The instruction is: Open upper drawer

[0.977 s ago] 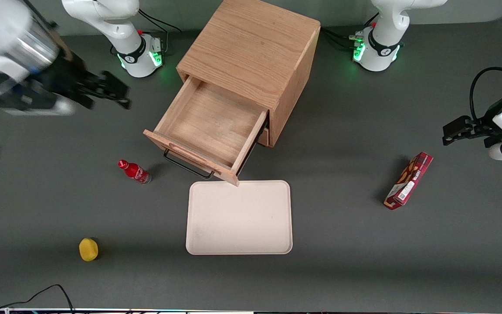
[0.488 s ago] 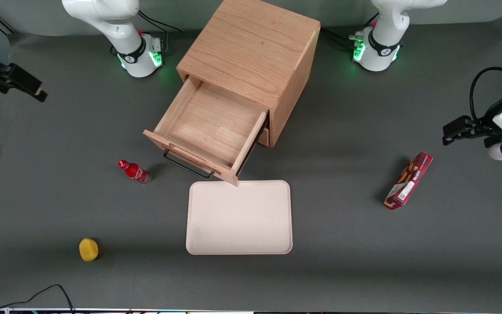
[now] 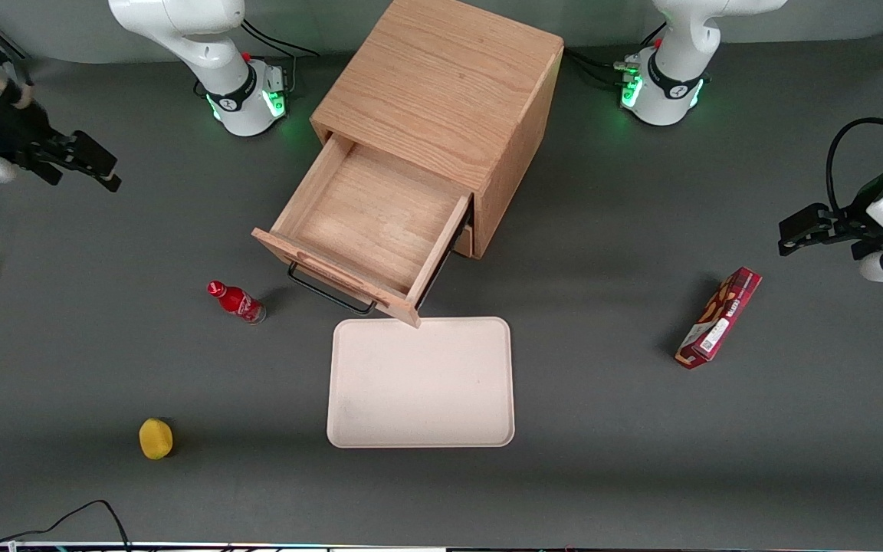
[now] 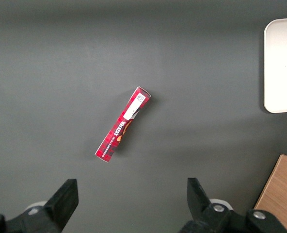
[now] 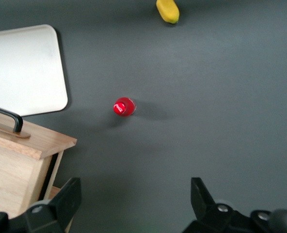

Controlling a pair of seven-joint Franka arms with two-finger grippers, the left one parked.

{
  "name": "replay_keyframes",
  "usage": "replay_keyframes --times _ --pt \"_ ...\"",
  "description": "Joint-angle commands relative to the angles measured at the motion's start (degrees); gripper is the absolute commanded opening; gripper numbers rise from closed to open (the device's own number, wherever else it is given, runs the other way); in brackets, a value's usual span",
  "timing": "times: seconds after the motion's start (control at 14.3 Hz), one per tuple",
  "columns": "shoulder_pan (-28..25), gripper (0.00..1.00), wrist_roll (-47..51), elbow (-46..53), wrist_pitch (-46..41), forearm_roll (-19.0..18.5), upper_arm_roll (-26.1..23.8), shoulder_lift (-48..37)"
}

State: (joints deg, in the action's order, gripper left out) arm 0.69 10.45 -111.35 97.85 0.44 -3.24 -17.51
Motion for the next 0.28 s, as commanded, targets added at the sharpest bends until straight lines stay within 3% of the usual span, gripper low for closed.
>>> replay_keyframes --times 0.0,0.21 --pt "0.0 1.0 -2.3 2.7 -0.6 0.4 0.4 0.8" --pt "0.2 1.0 -3.3 8.9 -7.3 0.3 0.6 3.4"
